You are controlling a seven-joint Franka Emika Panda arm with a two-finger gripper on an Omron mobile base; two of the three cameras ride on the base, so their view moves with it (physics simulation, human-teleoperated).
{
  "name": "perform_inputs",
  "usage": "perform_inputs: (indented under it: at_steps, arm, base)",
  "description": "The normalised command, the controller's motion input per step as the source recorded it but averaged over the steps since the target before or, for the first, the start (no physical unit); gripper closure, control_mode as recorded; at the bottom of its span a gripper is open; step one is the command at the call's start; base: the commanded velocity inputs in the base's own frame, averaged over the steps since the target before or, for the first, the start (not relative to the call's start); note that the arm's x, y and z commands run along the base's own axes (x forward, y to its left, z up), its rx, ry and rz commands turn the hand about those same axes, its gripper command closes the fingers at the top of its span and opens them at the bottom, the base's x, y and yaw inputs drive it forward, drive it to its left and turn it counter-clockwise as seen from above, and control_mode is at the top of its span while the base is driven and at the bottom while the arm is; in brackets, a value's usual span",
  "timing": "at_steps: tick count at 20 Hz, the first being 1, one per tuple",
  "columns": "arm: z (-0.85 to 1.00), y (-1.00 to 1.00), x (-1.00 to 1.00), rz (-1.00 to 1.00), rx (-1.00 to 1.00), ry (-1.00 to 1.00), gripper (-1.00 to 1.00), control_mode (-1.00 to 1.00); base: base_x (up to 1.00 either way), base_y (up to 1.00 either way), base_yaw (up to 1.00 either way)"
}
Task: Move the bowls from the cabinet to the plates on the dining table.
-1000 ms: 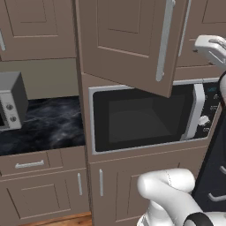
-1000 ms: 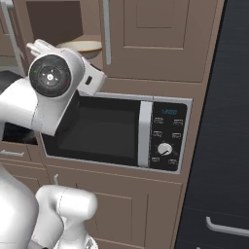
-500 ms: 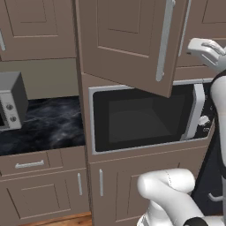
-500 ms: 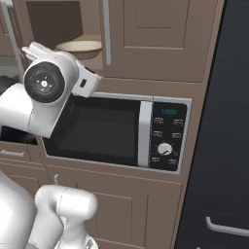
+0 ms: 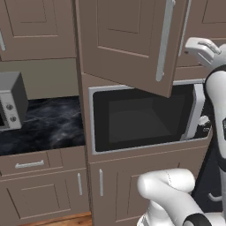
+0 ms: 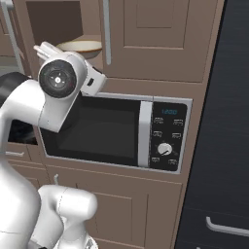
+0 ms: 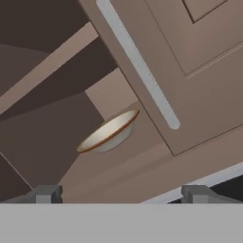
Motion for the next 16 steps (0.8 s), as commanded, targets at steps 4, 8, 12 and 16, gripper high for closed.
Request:
perform_inputs:
  at_steps: [4,8,12,16]
  arm:
    - [-0.11,0.09,0.14,0.00,0.01,0.01,-1.00,-1.00]
    - [-0.08,0.08,0.16,0.00,0.01,0.02,-1.00,-1.00]
    - [-0.08,0.12,0.23,0.00,0.00,0.02,-1.00,-1.00]
    - [-0.06,0.17,0.18,0.00,0.00,0.02,-1.00,-1.00]
  base:
    - [0.00,0.00,0.00]
    - [0.00,0.00,0.00]
    - [0.00,0.00,0.00]
    - [0.00,0.00,0.00]
